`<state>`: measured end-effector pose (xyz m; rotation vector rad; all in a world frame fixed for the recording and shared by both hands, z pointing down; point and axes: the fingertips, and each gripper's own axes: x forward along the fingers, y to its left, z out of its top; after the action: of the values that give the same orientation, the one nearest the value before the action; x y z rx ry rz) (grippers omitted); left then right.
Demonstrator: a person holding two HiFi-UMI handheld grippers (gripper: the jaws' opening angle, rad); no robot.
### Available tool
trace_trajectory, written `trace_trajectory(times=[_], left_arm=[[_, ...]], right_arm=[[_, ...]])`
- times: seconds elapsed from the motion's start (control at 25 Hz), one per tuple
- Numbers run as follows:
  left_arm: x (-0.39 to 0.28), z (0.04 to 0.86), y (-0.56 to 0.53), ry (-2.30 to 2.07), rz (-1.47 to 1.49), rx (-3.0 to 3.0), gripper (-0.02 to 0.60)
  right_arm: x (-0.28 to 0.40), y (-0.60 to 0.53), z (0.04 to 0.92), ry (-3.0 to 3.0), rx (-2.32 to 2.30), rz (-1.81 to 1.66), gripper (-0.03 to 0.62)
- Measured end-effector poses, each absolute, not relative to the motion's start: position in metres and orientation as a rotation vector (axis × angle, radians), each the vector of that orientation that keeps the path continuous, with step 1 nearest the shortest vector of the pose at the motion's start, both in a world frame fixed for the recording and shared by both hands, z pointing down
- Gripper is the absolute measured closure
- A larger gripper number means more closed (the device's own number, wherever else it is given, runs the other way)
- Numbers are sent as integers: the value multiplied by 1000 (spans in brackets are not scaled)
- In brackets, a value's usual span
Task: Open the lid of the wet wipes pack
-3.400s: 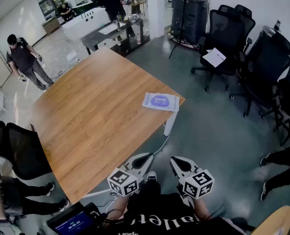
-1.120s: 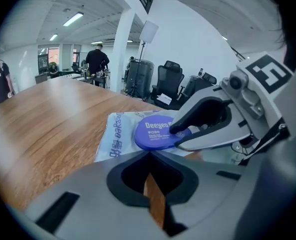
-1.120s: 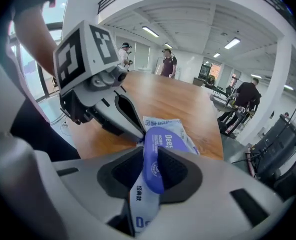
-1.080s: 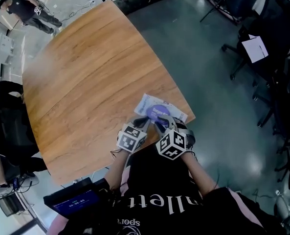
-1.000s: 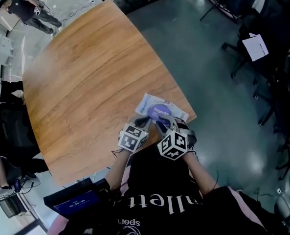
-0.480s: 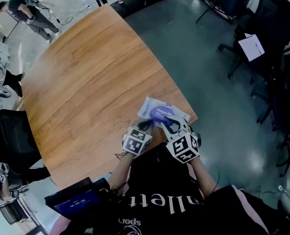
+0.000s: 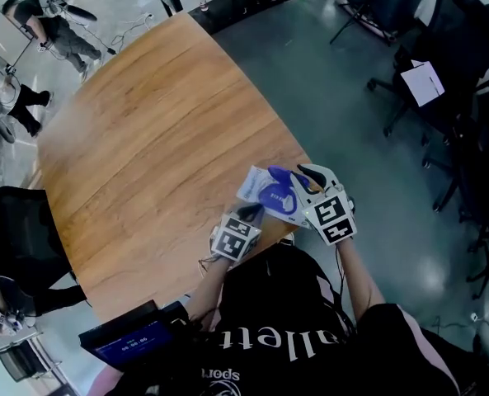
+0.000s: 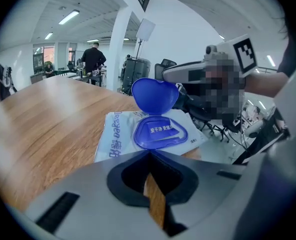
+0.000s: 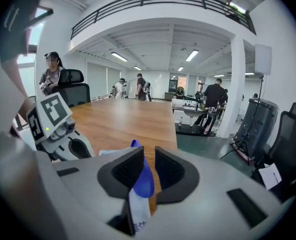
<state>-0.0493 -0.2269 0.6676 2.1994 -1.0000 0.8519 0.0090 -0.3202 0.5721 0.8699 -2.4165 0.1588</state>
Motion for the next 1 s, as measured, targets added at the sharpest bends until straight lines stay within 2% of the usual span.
trace_trajectory(times=[0.6, 1.0], left_arm=[[-48, 661, -227, -986, 839, 2182, 581], [-49, 670, -225, -995, 854, 2178, 581]], right_arm=[[30, -374, 641, -2281, 889, 435, 519], [45, -342, 571, -2486, 1114, 535, 519]])
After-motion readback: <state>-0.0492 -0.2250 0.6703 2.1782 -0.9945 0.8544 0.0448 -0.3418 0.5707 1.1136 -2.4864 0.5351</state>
